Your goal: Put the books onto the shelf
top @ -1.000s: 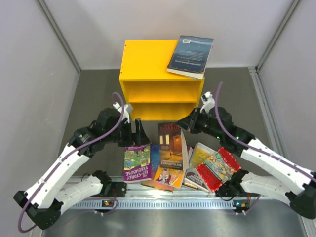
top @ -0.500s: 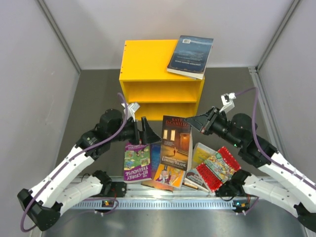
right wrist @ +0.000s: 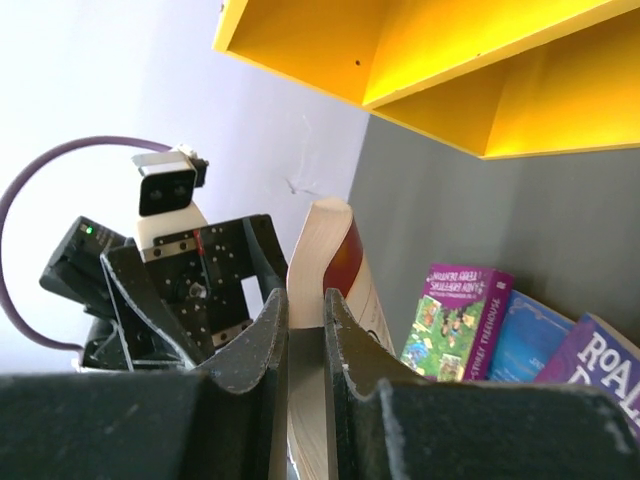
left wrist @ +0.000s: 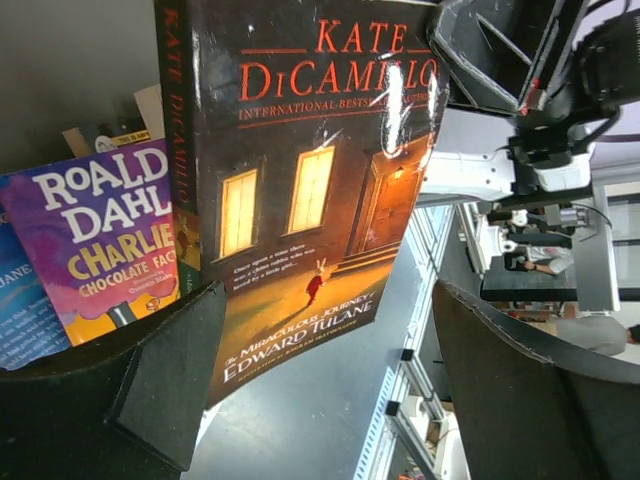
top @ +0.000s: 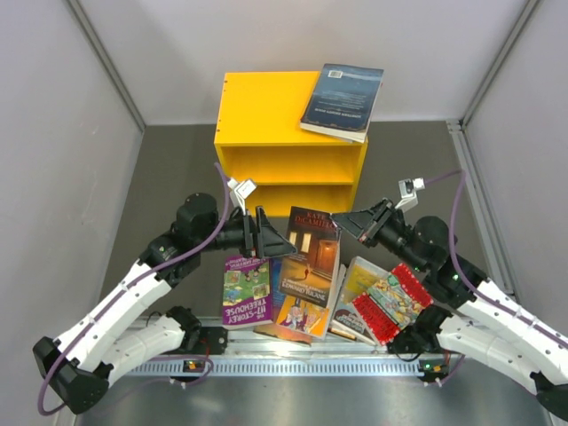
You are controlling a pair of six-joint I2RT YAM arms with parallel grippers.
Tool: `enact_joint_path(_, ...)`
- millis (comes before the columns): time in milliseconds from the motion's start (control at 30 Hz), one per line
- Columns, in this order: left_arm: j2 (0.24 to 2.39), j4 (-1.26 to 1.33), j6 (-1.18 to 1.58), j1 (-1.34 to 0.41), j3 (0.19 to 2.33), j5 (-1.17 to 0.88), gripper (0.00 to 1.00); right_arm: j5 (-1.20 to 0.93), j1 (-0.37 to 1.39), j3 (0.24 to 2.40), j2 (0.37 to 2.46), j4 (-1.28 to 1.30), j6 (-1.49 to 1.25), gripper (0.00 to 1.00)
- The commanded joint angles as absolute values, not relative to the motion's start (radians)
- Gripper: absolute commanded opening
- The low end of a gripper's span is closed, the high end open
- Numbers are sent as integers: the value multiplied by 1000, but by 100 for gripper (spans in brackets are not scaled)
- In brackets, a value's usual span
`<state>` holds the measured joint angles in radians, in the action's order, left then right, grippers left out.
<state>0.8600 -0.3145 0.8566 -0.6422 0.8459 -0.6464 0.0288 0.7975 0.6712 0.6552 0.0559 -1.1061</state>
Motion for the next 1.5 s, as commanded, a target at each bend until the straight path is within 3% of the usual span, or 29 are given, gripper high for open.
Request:
enact_joint_path(0, 856, -241, 871, -638, 839, -690, 88, 46, 808, 646, 627, -169, -1189, 0)
enact_joint_path(333, 831, -468, 755, -640, 876, -494, 92, 34, 808, 666, 611, -189, -1215, 0)
enact_joint_path(533, 833, -439, 768, -640, 867, -500, 92, 22, 807, 650, 604, -232, -1239, 0)
enact_joint_path(867, 848, -126, 968, -640, 831, -729, 76, 100, 808, 520, 607, -400, -1296, 0)
enact_joint_path(967, 865, -112, 983, -638, 856, -749, 60, 84, 808, 512, 659, -456, -1302, 0)
enact_joint_path(1133, 865, -190, 945, -638, 894, -723, 1, 87, 810, 535, 673, -426, -1284, 0)
enact_joint_path(1233, 861, -259, 914, -640, 914, -686, 0, 98, 810, 531, 657, -393, -1285, 1)
enact_joint_path(1267, 861, -284, 910, -640, 928, -678, 0, 95, 811, 540, 647, -379, -1281, 12)
enact_joint_path(1300, 861, -293, 901, -640, 936, -664, 0, 86, 810, 545, 646, -370, -1272, 32)
enact_joint_path(1333, 862, -302, 897, -640, 945, -655, 0, 78, 810, 552, 643, -351, -1260, 74)
enact_joint_path(1433, 885, -316, 897, -640, 994, -632, 0, 38, 811, 594, 638, -252, -1224, 99)
enact_joint_path(1467, 891, -313, 899, -640, 1021, -629, 0, 23, 813, 601, 629, -221, -1220, 100)
